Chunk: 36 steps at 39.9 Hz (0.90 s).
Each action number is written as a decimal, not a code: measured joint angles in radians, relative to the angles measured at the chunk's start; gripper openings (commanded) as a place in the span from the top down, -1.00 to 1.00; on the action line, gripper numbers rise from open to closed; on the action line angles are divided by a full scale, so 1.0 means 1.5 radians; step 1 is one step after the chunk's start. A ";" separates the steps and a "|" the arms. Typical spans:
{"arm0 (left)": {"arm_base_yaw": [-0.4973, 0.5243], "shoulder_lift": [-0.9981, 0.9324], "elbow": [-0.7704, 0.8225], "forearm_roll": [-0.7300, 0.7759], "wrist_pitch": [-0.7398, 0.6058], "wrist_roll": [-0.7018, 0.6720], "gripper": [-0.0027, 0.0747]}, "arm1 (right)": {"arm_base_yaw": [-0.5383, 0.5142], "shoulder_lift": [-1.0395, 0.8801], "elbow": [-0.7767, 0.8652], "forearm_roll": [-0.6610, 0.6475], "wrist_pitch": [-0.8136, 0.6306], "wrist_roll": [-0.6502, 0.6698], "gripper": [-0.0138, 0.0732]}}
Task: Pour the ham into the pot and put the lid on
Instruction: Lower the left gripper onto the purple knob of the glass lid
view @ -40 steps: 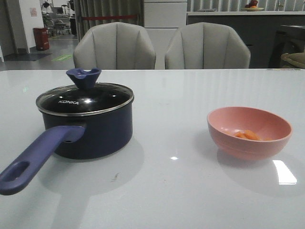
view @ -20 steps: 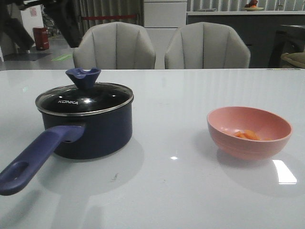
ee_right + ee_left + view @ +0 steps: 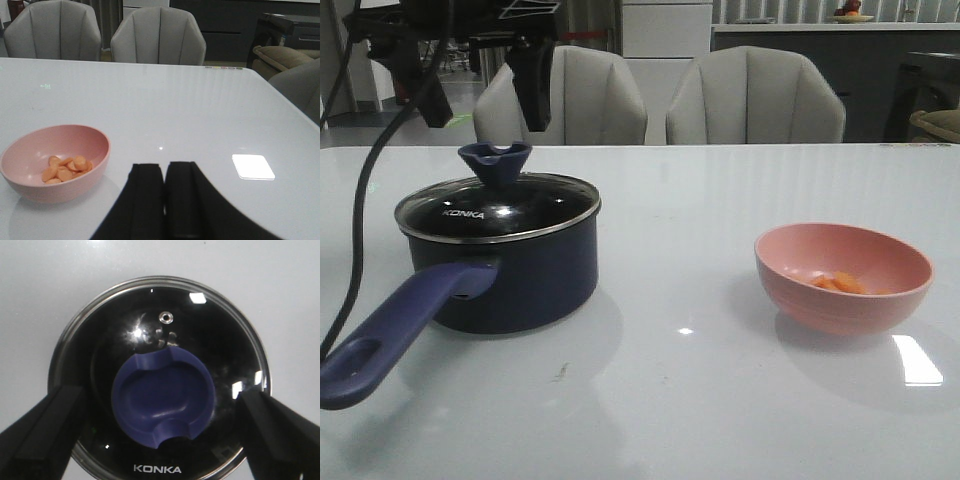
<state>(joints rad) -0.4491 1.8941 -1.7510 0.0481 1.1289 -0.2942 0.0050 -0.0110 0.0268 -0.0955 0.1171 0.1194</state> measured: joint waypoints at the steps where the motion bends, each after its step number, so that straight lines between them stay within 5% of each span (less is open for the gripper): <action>1: 0.000 0.007 -0.005 0.001 0.006 -0.005 -0.69 | 0.000 0.000 0.000 0.000 0.000 0.000 0.35; 31: 0.000 0.074 -0.024 0.007 0.012 -0.019 -0.68 | 0.000 0.000 0.000 0.000 0.000 0.000 0.35; 36: 0.000 0.082 -0.024 0.003 0.013 -0.019 -0.48 | 0.000 0.000 0.000 0.000 0.000 0.000 0.35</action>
<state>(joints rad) -0.4491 2.0173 -1.7873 0.0525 1.1490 -0.3234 0.0050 -0.0110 0.0268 -0.0955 0.1171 0.1194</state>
